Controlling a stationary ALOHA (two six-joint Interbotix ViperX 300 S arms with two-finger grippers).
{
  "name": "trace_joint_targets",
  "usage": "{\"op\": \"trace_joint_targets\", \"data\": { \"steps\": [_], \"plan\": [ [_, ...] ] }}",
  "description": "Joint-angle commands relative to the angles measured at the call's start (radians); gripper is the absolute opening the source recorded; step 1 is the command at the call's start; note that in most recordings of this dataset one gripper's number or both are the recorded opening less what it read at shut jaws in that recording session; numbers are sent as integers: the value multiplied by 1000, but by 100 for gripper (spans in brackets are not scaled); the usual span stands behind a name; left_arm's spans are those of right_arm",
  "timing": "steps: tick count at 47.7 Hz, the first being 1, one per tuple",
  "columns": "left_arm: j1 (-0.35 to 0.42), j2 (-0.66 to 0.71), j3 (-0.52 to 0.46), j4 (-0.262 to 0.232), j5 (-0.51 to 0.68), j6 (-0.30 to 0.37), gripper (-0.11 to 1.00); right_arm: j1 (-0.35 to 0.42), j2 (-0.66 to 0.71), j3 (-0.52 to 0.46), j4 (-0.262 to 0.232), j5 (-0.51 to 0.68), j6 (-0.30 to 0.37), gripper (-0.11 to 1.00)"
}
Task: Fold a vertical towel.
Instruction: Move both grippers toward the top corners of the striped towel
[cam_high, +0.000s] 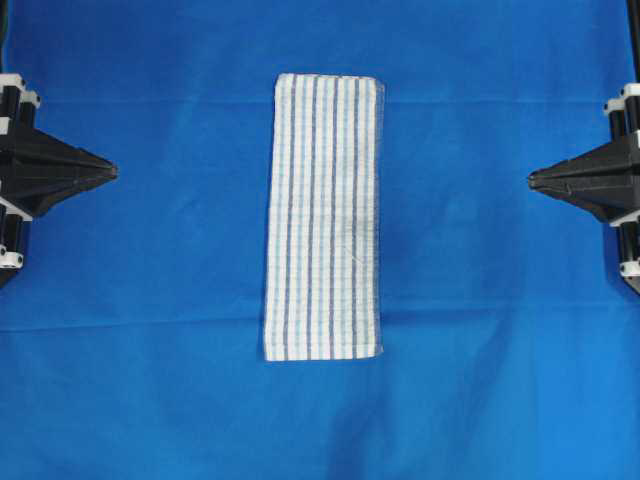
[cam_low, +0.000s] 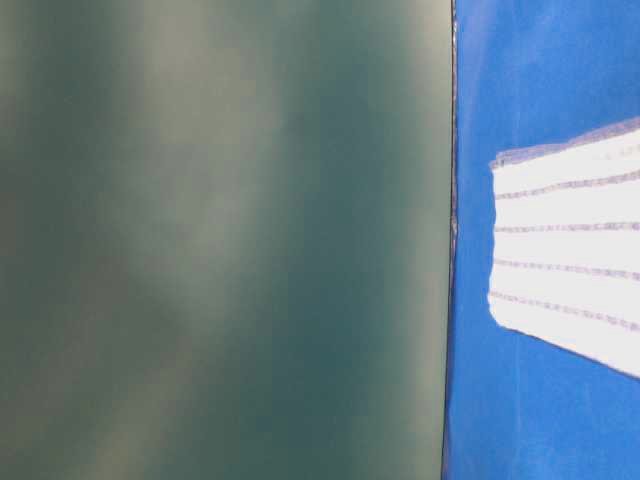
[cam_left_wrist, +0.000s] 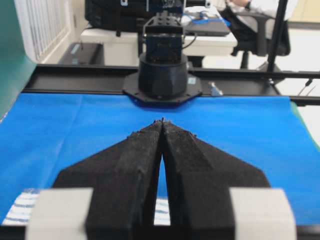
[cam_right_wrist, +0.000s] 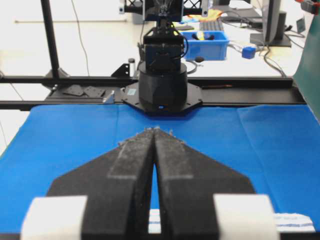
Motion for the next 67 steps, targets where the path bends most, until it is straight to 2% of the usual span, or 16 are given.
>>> {"op": "trace_joint_targets", "data": {
  "steps": [1,7,14,25,31,33,37,42,45,47,49,60,67],
  "plan": [
    [6,51,-34,-32,-6,-12,0,-9,15,-31,8,-8,6,0],
    [43,140,-54,-32,-21,-15,0,-67,64,-63,32,29,15,0],
    [95,267,-87,-32,-51,-15,0,-164,169,-106,35,74,25,0],
    [224,479,-153,-31,-52,-21,0,-334,414,-170,35,97,25,0],
    [291,611,-195,-32,-58,-21,2,-394,555,-219,31,118,15,1],
    [308,655,-210,-32,-60,-23,7,-413,604,-236,28,124,14,1],
    [342,752,-252,-32,-69,-21,29,-453,707,-270,18,121,14,5],
    [377,839,-298,-32,-78,-21,60,-480,808,-307,9,118,14,34],
    [397,888,-319,-32,-84,-21,75,-491,861,-330,0,118,12,52],
    [408,919,-331,-32,-91,-23,78,-495,888,-344,-6,117,11,60],
    [419,951,-341,-32,-97,-23,76,-499,916,-357,-14,112,11,63],
    [454,1111,-387,-32,-176,-23,77,-528,1043,-416,-18,61,11,60],
    [462,1189,-419,-32,-186,-23,77,-535,1115,-437,-18,32,11,60]
  ]
}}
